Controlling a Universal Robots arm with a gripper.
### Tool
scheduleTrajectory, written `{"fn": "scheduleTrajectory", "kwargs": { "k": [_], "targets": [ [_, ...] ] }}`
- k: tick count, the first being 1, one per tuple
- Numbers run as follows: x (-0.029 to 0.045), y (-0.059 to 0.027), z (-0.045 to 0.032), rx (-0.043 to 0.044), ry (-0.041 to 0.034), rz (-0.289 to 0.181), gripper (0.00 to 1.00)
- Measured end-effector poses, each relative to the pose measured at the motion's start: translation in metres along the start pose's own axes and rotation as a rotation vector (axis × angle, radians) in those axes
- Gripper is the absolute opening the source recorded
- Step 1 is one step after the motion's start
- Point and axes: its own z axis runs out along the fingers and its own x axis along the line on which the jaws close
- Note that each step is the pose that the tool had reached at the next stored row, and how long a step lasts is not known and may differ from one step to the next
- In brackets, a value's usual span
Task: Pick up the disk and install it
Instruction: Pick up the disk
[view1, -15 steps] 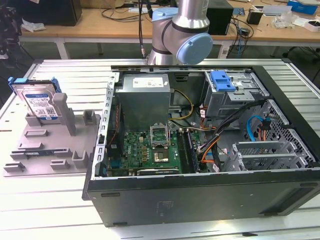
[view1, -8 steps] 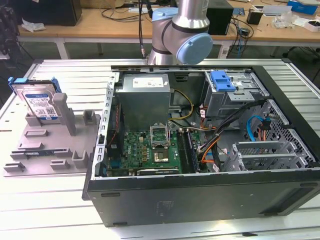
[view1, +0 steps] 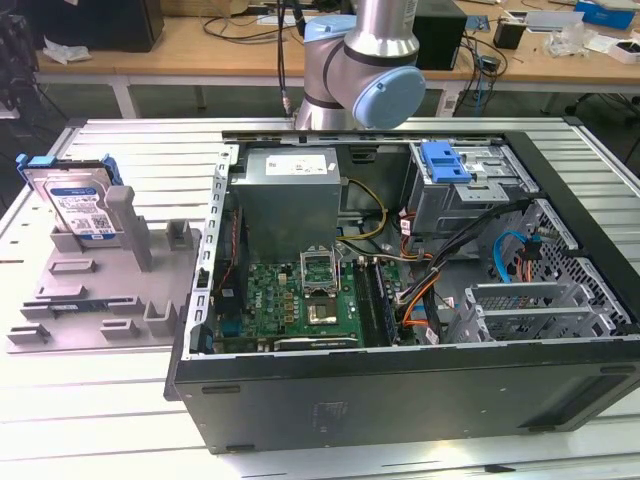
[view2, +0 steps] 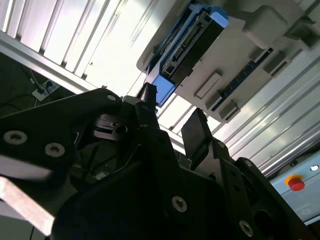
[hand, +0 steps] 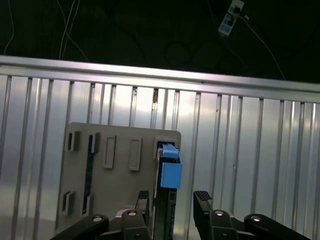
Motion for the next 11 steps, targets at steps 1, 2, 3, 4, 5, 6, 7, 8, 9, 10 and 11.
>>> {"fn": "scheduleTrajectory", "kwargs": {
  "k": [1, 2, 3, 4, 5, 6, 7, 8, 9, 10, 11],
  "targets": [
    [0.0, 0.0, 0.0009, 0.0002, 0.0, 0.0, 0.48],
    [0.0, 0.0, 0.0021, 0.0007, 0.0001, 0.0, 0.48],
    [0.0, -0.0001, 0.0033, 0.0015, 0.0001, 0.0, 0.48],
    [0.0, -0.0001, 0.0042, 0.0022, 0.0002, 0.0, 0.48],
    [-0.0001, -0.0001, 0.0058, 0.0035, 0.0003, 0.0, 0.48],
    [-0.0002, -0.0001, 0.0069, 0.0047, 0.0004, 0.0, 0.48],
    [-0.0003, 0.0, 0.0079, 0.0056, 0.0005, 0.0, 0.48],
    [-0.0004, 0.0001, 0.0095, 0.0067, 0.0006, 0.0, 0.48],
    [-0.0005, 0.0002, 0.0111, 0.0073, 0.0006, 0.0, 0.48],
    [-0.0005, 0.0003, 0.0126, 0.0076, 0.0007, 0.0, 0.48],
    [-0.0006, 0.0003, 0.0153, 0.0078, 0.0007, 0.0, 0.48]
  ]
}}
